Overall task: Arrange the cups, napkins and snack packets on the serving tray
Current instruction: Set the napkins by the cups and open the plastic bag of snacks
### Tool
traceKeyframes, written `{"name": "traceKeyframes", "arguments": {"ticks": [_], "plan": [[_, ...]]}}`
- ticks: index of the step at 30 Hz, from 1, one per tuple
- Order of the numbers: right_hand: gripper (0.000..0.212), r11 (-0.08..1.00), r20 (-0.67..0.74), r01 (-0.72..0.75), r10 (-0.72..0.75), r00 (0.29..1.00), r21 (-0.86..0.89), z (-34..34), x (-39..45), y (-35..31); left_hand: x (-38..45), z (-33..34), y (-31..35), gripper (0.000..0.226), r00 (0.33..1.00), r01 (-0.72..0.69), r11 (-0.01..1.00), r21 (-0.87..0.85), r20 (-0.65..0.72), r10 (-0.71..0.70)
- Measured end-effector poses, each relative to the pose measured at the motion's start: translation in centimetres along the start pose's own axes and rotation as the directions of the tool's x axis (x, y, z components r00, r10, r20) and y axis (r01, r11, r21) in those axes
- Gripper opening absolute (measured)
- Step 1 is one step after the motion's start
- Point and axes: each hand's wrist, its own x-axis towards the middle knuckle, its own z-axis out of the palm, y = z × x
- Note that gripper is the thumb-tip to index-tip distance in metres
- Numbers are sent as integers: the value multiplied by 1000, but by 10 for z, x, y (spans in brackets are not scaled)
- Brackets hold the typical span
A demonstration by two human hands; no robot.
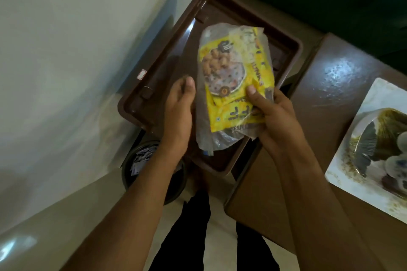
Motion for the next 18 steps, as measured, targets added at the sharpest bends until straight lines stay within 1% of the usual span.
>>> {"name": "traceKeyframes", "arguments": {"ticks": [1, 2, 3, 4, 5, 7, 9, 10, 12, 15, 18], "plan": [[50, 999, 8, 10, -10, 1000, 38, -2, -3, 1, 3, 2, 6, 54, 973, 196, 961, -196, 158, -166], [53, 999, 12, 27, -27, 1000, 30, -5, -5, 2, 5, 3, 10, 57, 925, 326, 906, -270, 288, -247], [56, 999, 10, 42, -42, 999, 5, -6, -6, 4, 6, 3, 14, 58, 893, 378, 888, -264, 356, -274], [60, 998, 3, 53, -53, 999, -25, -9, -6, 4, 7, 5, 15, 56, 882, 382, 898, -216, 374, -285], [64, 997, -7, 60, -61, 998, -51, -13, -6, 5, 9, 7, 17, 54, 888, 366, 916, -164, 357, -291], [70, 992, -21, 81, -84, 996, -99, -21, -5, 2, 12, 10, 19, 52, 913, 343, 933, -112, 275, -303], [70, 983, -19, 103, -107, 994, -152, -27, -5, -1, 17, 8, 18, 47, 936, 315, 946, -69, 186, -298], [67, 979, -19, 109, -114, 993, -175, -31, -5, -2, 20, 7, 18, 44, 943, 307, 951, -46, 152, -297], [55, 974, -57, 108, -121, 991, -197, -36, -6, -2, 26, 5, 16, 41, 945, 318, 948, -29, 89, -314], [36, 971, -146, 105, -138, 980, -215, -41, -8, -1, 33, 2, 15, 34, 938, 345, 935, -78, 0, -346], [31, 974, -214, 105, -148, 966, -199, -41, -9, -1, 39, -5, 12, 21, 946, 321, 943, -88, -10, -323]]}}
